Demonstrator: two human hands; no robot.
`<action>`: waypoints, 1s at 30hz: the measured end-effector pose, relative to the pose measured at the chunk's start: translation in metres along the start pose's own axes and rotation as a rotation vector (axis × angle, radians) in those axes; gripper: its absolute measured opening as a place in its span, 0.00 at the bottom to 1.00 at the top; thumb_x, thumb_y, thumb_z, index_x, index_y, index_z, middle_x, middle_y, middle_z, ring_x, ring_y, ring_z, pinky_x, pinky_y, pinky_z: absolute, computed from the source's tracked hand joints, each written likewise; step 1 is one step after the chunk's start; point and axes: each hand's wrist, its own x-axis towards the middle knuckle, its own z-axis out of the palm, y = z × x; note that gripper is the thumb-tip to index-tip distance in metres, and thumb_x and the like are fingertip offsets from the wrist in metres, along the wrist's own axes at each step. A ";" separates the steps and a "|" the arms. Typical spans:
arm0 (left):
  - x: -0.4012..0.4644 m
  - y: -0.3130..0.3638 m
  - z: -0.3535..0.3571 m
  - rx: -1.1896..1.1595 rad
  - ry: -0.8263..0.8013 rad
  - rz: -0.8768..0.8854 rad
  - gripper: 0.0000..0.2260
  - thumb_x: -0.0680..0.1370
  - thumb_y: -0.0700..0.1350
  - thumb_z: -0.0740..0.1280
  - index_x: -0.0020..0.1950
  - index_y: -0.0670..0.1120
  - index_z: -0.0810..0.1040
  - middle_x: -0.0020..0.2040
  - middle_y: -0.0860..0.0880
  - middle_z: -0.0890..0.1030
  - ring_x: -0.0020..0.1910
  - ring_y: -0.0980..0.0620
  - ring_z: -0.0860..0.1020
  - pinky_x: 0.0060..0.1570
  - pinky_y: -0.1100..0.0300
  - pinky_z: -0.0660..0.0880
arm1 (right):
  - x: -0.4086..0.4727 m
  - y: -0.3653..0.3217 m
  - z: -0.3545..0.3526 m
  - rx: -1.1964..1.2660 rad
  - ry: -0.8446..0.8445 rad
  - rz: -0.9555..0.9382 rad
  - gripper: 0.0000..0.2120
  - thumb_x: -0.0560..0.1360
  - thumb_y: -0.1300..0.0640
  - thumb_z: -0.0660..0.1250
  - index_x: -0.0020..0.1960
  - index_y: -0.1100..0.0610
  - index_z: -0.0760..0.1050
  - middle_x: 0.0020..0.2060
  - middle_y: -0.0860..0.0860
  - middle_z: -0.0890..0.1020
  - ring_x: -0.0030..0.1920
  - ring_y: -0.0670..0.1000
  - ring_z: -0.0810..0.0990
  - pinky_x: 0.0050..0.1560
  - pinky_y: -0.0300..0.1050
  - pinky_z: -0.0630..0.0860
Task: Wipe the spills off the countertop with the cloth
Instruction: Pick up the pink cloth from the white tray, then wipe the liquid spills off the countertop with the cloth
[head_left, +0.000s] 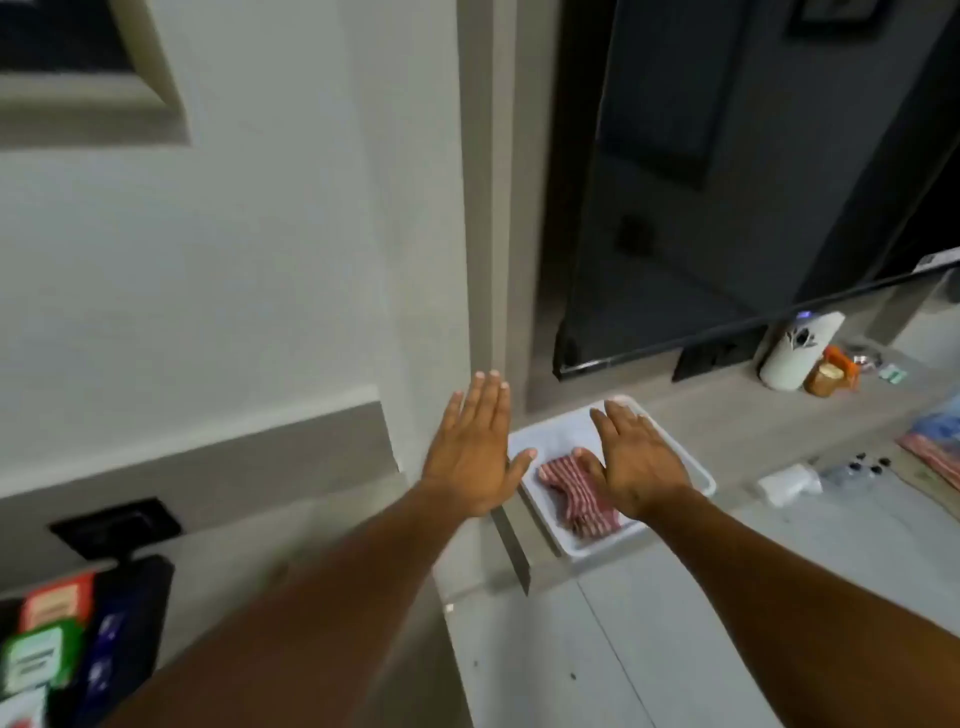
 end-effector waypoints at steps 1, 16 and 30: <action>-0.001 0.011 0.024 -0.026 -0.032 0.007 0.39 0.82 0.65 0.51 0.83 0.42 0.43 0.85 0.41 0.45 0.84 0.42 0.42 0.81 0.47 0.38 | 0.001 0.009 0.019 -0.011 -0.064 0.026 0.35 0.82 0.35 0.46 0.81 0.53 0.46 0.82 0.54 0.49 0.82 0.56 0.47 0.81 0.53 0.44; -0.001 0.036 0.186 -0.094 -0.264 -0.164 0.40 0.80 0.68 0.43 0.83 0.42 0.43 0.85 0.41 0.47 0.84 0.41 0.46 0.79 0.47 0.38 | 0.064 0.007 0.173 0.063 -0.377 0.117 0.47 0.78 0.48 0.69 0.81 0.50 0.36 0.81 0.53 0.37 0.81 0.58 0.37 0.80 0.60 0.50; -0.059 0.002 0.122 -0.095 -0.162 -0.135 0.38 0.83 0.62 0.55 0.83 0.39 0.49 0.85 0.39 0.51 0.84 0.41 0.47 0.82 0.44 0.44 | 0.037 -0.026 0.116 0.308 -0.129 0.293 0.33 0.82 0.56 0.62 0.81 0.45 0.48 0.82 0.50 0.49 0.81 0.60 0.53 0.79 0.61 0.54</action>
